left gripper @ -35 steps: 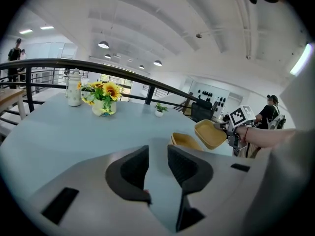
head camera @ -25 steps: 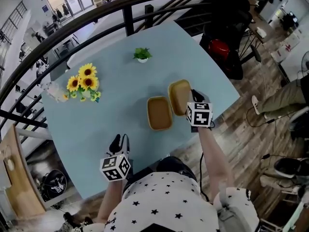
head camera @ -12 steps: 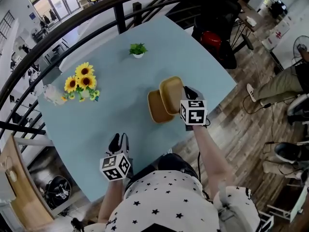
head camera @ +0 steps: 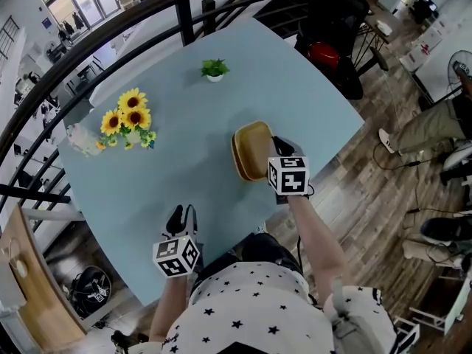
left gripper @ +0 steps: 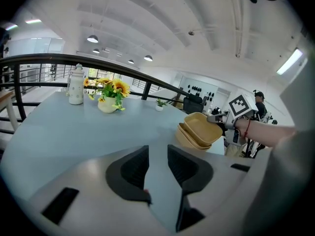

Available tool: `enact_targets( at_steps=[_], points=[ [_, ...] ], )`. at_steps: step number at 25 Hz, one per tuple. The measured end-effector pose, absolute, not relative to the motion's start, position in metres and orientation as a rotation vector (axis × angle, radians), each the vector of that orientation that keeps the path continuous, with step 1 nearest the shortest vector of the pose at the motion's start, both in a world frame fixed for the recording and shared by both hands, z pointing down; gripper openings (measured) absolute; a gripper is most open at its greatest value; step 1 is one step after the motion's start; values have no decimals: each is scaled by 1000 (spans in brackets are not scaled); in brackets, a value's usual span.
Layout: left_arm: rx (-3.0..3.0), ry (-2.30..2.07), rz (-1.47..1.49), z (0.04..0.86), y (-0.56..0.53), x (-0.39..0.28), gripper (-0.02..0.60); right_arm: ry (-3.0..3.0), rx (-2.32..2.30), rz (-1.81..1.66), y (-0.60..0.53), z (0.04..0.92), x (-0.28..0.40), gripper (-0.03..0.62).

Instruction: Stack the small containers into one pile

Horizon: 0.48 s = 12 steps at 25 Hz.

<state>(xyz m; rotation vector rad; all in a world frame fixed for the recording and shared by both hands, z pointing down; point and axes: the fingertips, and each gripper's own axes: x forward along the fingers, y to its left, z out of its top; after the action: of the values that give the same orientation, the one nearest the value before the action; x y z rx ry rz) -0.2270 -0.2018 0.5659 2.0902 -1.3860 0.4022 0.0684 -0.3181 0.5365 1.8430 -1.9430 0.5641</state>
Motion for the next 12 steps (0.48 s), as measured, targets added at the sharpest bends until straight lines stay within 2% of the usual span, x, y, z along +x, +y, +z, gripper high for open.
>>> enact_targets(
  at_steps=[12],
  points=[
    [2097, -1390, 432, 571, -195, -239, 120, -1931, 1845, 611, -315, 558, 59, 23]
  ],
)
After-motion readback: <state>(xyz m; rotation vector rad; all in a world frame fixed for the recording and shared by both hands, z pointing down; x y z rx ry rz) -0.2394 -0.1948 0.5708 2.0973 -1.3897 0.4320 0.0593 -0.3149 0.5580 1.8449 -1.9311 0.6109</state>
